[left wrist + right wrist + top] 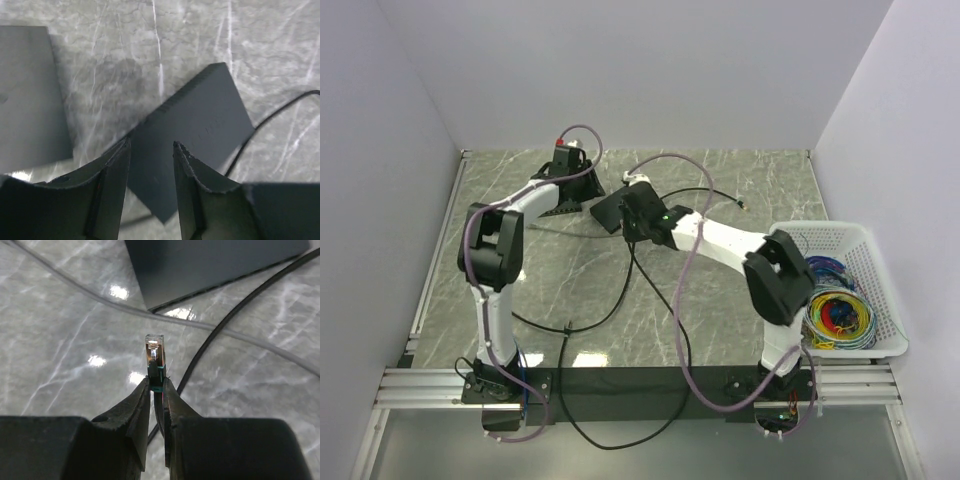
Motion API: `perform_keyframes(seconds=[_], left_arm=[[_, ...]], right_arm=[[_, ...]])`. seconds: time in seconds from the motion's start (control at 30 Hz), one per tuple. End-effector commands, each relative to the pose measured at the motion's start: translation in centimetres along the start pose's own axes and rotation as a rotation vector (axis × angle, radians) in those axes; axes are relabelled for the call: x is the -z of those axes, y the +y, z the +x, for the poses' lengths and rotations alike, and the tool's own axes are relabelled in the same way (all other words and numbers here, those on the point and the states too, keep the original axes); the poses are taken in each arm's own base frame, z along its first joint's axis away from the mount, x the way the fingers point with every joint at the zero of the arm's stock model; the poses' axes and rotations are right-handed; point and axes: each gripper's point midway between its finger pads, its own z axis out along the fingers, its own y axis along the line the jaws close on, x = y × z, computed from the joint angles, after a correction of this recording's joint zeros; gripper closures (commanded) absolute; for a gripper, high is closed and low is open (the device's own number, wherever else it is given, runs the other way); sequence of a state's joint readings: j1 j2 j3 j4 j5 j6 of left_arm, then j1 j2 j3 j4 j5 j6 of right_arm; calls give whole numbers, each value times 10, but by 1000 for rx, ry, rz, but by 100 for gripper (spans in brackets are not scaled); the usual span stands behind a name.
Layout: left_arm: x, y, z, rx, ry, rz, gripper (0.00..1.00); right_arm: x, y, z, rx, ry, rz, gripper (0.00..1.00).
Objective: Insert the plug into the switch port
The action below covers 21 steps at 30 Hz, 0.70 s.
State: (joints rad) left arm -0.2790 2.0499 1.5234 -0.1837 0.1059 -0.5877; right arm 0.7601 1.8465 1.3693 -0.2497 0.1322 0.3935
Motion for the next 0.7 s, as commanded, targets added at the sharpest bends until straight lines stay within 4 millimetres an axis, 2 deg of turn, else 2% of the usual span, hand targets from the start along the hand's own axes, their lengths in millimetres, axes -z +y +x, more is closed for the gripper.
perform_keyframes(seconds=[0.0, 0.03, 0.1, 0.17, 0.2, 0.37, 0.67], left_arm=[[-10, -32, -28, -12, -44, 123, 55], [-11, -34, -35, -9, -53, 135, 55], [-20, -31, -33, -5, -34, 144, 54], [-24, -27, -41, -3, -42, 150, 55], [-29, -23, -36, 3, -19, 155, 55], [-41, -14, -36, 14, -10, 175, 54], [-57, -6, -27, -4, 16, 166, 54]], right_arm=[[-14, -4, -27, 2, 1, -6, 100], [-29, -11, -16, -2, 47, 7, 100], [-38, -9, -11, -8, 76, -13, 100], [-51, -14, -4, -18, 109, -17, 100], [-56, -16, 2, -19, 128, -16, 100], [-65, -20, 14, -27, 166, -25, 100], [-85, -20, 17, -36, 205, -48, 100]])
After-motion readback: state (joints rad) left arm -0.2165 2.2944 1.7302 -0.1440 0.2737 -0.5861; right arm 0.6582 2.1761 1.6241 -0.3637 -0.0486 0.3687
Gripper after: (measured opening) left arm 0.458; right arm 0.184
